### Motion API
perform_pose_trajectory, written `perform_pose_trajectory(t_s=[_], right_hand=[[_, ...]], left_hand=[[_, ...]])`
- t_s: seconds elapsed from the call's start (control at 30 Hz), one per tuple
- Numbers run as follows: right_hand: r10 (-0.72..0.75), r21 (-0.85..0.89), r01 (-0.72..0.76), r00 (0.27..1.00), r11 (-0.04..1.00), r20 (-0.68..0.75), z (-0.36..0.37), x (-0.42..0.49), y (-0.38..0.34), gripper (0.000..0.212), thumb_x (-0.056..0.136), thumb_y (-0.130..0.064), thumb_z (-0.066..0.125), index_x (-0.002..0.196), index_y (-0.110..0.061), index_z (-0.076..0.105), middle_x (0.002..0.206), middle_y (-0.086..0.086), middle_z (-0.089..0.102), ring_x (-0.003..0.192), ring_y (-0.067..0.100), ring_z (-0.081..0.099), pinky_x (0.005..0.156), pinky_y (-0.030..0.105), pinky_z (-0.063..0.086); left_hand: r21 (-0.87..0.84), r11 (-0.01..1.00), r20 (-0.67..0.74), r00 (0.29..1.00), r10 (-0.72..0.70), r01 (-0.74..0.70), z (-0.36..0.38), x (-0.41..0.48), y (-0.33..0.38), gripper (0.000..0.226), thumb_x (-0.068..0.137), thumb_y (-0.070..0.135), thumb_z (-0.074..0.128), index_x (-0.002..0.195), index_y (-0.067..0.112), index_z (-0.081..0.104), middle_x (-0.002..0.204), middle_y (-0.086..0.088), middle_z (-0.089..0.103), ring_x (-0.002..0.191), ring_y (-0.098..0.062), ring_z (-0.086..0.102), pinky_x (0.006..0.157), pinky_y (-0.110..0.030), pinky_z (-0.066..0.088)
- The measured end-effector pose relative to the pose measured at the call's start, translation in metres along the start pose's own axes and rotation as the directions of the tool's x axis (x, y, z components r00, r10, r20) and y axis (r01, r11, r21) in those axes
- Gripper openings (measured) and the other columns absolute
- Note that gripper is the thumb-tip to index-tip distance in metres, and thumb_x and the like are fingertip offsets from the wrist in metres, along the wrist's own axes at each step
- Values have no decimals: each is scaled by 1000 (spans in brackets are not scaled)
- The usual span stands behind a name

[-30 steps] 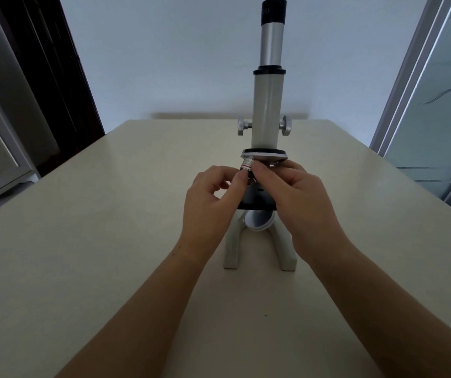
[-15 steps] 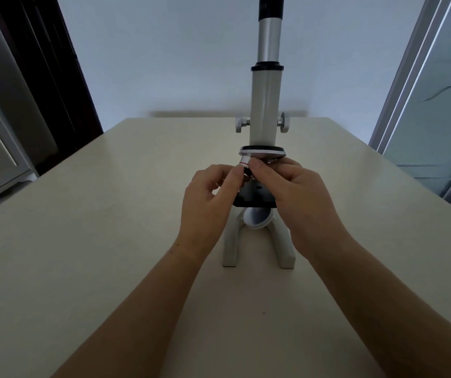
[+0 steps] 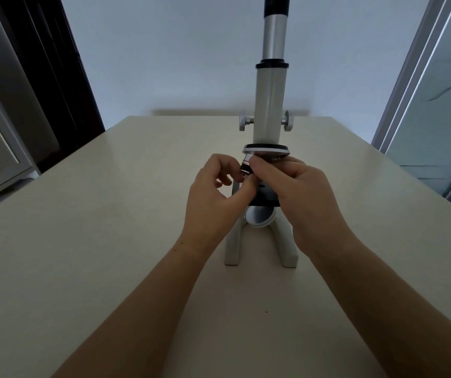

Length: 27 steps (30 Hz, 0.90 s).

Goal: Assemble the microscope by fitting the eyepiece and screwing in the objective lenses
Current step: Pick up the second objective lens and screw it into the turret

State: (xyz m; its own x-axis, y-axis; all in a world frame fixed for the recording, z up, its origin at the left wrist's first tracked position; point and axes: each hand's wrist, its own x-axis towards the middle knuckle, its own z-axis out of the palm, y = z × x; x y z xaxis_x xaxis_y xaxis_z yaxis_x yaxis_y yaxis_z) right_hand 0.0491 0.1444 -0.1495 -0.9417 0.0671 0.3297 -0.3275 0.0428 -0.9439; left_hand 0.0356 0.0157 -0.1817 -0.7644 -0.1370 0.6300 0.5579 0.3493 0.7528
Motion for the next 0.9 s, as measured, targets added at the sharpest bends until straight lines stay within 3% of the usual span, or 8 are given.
perform_pose_trajectory(t_s=[0.17,0.27,0.4,0.5,0.6,0.8,0.9], right_hand=[[0,-7,1,1000,1000,19,-1,-2,0,20,89,-36,70,71,-35,79,88,-14,76,83,-4,69,65,3,48],[4,9,-4,999,1000,32,-2,-2,-1,23,89,-36,70,67,-38,78,87,-19,76,84,-5,69,66,2,47],[7,1,-7,1000,1000,24,-2,-2,1,22,88,-39,70,69,-37,78,90,-13,76,87,1,70,70,10,52],[21,8,-21,1000,1000,7,0,-1,0,20,86,-42,72,68,-34,79,85,-12,77,82,1,71,65,7,51],[33,-2,-33,999,999,1,1,1,-1,20,85,-41,73,66,-35,78,81,-12,77,78,0,72,61,6,50],[66,28,-67,997,997,38,-1,2,1,15,87,-38,72,77,-31,81,85,-9,79,85,8,74,76,20,56],[62,3,-62,998,998,31,-1,2,1,17,89,-38,71,76,-32,80,84,-14,78,83,4,72,73,15,52]], left_hand=[[6,1000,65,998,-11,11,-1,-2,3,42,82,49,47,91,13,67,85,2,67,88,-23,61,79,-36,50],[-60,996,36,998,-61,63,-2,-2,5,42,84,50,45,88,17,71,84,4,68,90,-22,62,79,-36,49],[-9,998,-2,998,-63,63,-1,0,6,35,88,43,52,87,13,71,84,0,69,89,-25,64,82,-44,53],[14,999,-19,999,-51,51,0,0,5,25,86,38,58,83,14,66,81,3,66,85,-19,62,78,-36,53],[22,999,-34,999,-34,35,-1,0,4,26,80,47,59,81,21,62,77,12,60,78,-10,57,73,-22,47],[-30,999,6,1000,-17,17,-2,-1,5,34,83,46,47,84,18,66,79,6,62,82,-19,58,74,-32,45],[-34,999,-14,999,-32,32,-3,0,5,36,84,48,47,85,21,71,83,4,69,88,-23,62,77,-35,49]])
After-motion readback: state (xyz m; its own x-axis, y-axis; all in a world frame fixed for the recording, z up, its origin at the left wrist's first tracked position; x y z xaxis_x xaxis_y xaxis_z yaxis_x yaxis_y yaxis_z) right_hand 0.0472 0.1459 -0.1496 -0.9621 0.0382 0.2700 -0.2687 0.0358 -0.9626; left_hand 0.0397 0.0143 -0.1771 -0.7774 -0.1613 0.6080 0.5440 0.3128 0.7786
